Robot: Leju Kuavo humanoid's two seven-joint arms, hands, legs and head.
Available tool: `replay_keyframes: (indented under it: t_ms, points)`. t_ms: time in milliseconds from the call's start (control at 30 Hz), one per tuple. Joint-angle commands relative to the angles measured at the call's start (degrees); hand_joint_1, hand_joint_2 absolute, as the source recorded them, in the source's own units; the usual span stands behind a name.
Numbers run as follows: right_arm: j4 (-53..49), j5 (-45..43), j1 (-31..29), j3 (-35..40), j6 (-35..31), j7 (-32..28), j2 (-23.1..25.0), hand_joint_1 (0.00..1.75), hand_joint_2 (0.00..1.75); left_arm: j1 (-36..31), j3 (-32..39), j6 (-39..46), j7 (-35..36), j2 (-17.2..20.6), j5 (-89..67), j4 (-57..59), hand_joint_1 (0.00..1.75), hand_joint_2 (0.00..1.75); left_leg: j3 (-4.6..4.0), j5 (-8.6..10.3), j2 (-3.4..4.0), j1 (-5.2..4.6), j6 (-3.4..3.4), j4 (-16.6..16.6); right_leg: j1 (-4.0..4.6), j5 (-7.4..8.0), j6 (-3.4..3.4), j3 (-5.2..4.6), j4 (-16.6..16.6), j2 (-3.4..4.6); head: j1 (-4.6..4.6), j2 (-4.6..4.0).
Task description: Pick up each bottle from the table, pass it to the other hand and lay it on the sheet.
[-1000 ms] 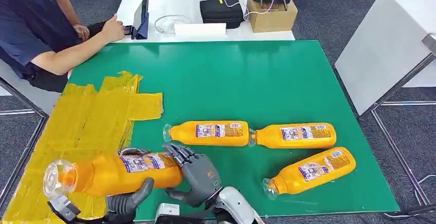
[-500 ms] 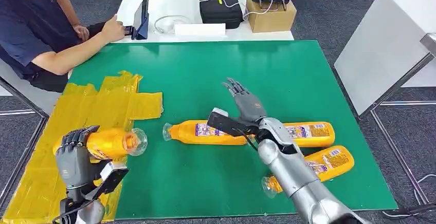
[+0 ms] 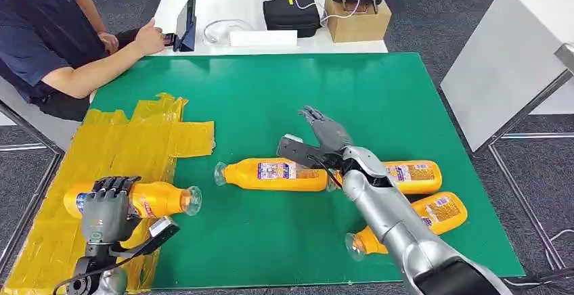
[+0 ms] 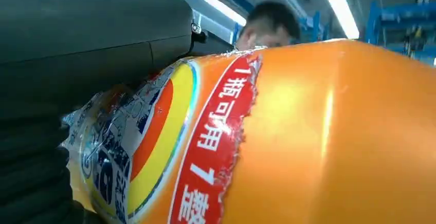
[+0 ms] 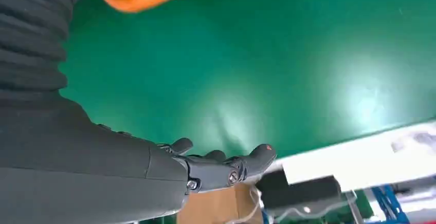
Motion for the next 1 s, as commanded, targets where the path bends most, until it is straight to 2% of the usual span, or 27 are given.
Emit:
replay_keyframes:
  t_ms: [33,367,467,500,533,633,733,867,1000]
  points:
    - [9.0,0.0,-3.8,2.4,1.7,-0.2,2.1,0.00,1.75,-2.3,-6.5,-3.5,2.0,7.8,-2.3,12.3,1.75,1.75,0.11,0.03,0.12,-0.07,0.03,-0.1,-0.04,0.02,-0.09,0.02,0.0,0.07,0.02,0.00]
    - [9.0,0.0,-3.9,2.4,1.7,-0.2,2.0,0.00,1.75,-2.6,-6.5,-3.5,2.1,7.8,-2.4,12.2,1.75,1.75,0.00,0.04,0.06,-0.03,0.03,0.0,-0.02,0.02,-0.05,-0.05,0.1,0.02,0.02,0.00]
    - [10.1,0.4,-4.2,3.9,3.2,-0.8,2.7,0.00,1.75,-2.0,-9.7,-7.0,2.4,11.0,-3.8,14.3,1.75,1.75,0.04,0.07,0.14,-0.06,0.03,-0.1,-0.04,0.05,-0.10,-0.06,0.1,0.09,0.00,0.00]
    - [10.4,0.7,-4.2,4.6,3.6,-1.3,3.0,0.00,1.75,-1.4,-10.6,-7.8,2.0,12.4,-4.4,14.9,0.00,1.75,0.05,0.06,0.16,-0.03,-0.04,0.0,-0.02,0.03,-0.08,-0.05,0.1,0.12,0.02,0.00]
    - [10.8,1.0,-4.0,5.4,4.0,-1.6,3.6,0.00,1.75,-1.0,-10.9,-7.9,2.5,13.4,-5.2,15.6,0.00,0.00,0.08,0.07,0.18,-0.04,-0.05,-0.1,-0.02,0.04,-0.10,-0.03,0.1,0.13,0.00,0.00]
    - [11.7,1.8,-3.3,7.5,5.0,-1.8,5.5,0.00,1.75,-1.4,-11.6,-9.0,2.7,13.9,-5.6,16.8,0.00,0.00,0.26,0.08,0.39,-0.05,-0.06,-0.2,-0.01,0.06,-0.21,0.02,0.1,0.29,0.02,0.00]
    - [12.7,3.9,-2.9,11.9,6.8,-1.4,6.9,0.00,1.75,-2.0,-10.5,-13.2,0.0,13.8,0.6,15.9,0.00,0.00,0.22,0.11,0.17,-0.05,-0.09,-0.1,-0.03,0.03,-0.16,0.01,0.3,0.13,0.00,0.00]
    - [15.1,4.9,-2.6,16.0,10.1,0.3,6.6,0.00,1.75,-2.9,-8.4,-21.3,-6.8,14.2,11.1,13.0,0.00,0.00,0.22,0.19,0.14,-0.02,-0.14,-0.1,0.00,0.06,-0.15,-0.01,0.3,0.10,0.00,0.00]
    - [16.9,5.6,-2.0,18.4,11.5,0.5,6.4,0.00,1.75,-4.4,-8.4,-24.7,-7.8,15.3,12.9,14.2,0.00,0.00,0.19,0.27,-0.10,-0.01,-0.22,-0.1,0.00,0.02,-0.13,0.02,0.3,-0.12,0.02,0.00]
